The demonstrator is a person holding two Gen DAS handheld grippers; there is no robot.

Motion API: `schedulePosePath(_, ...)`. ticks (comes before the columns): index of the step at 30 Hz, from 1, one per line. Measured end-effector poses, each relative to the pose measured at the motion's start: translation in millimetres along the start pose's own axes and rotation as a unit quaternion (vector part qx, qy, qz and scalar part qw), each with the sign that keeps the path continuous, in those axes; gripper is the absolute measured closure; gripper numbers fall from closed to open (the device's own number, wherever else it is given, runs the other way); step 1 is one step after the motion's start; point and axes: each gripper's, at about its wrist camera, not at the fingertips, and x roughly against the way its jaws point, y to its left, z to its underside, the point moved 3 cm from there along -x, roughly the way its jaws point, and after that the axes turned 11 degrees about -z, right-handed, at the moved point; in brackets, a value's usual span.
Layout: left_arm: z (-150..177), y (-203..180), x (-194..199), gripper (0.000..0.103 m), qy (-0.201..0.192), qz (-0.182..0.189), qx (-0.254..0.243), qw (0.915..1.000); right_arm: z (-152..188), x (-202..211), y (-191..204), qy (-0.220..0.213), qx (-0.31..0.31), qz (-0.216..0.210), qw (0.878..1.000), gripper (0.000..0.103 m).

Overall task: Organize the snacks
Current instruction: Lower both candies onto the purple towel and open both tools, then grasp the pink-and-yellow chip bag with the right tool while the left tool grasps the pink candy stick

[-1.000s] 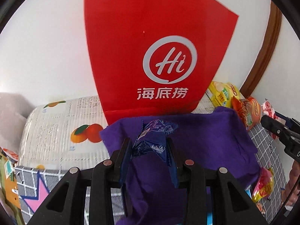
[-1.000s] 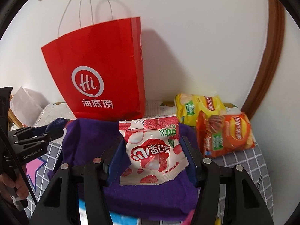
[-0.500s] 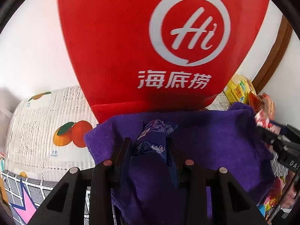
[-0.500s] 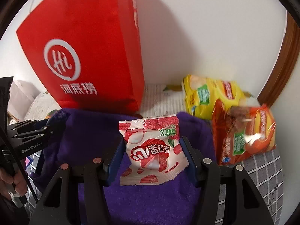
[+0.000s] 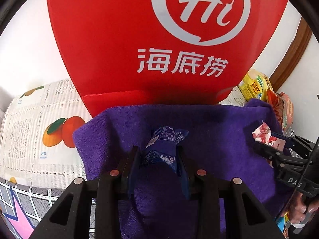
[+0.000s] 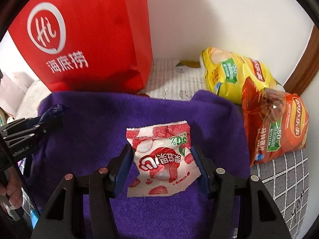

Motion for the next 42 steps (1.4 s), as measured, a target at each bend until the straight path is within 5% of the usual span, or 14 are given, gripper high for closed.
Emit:
schedulePosePath(14,0.2,-9.3,-5.6,0.065,0.008,-0.001,-0.003,1.0000,6.5,-16.1,3.2,0.025,0.010,0.013,1.000,0.044)
schedulePosePath(19,-1.6,-15.0,-3.7,0.043,0.008,0.010,-0.004,0.9999,7.1,-16.7,4.4,0.032,0.010,0.011,0.999,0.040)
schedulePosePath(21,-3.9,-17.0,0.5,0.036,-0.001,0.017,-0.006,0.9998,6.5,-16.1,4.8,0.033,0.012,0.011,0.999,0.029)
schedulePosePath(26,-7.3,-18.9,13.9,0.029,-0.018,0.017,-0.013,0.9996,2.0,-2.6,9.5,0.018,0.014,-0.009,1.000,0.022)
schedulePosePath(35,-13.3,-18.6,70.1,0.029,-0.075,0.006,-0.020,0.9969,5.4,79.3,12.7,-0.070,0.006,0.012,0.997,0.024)
schedulePosePath(42,-5.6,-16.9,114.4,0.029,-0.101,-0.010,-0.022,0.9946,52.2,154.7,-14.3,-0.093,0.003,0.065,0.994,0.026)
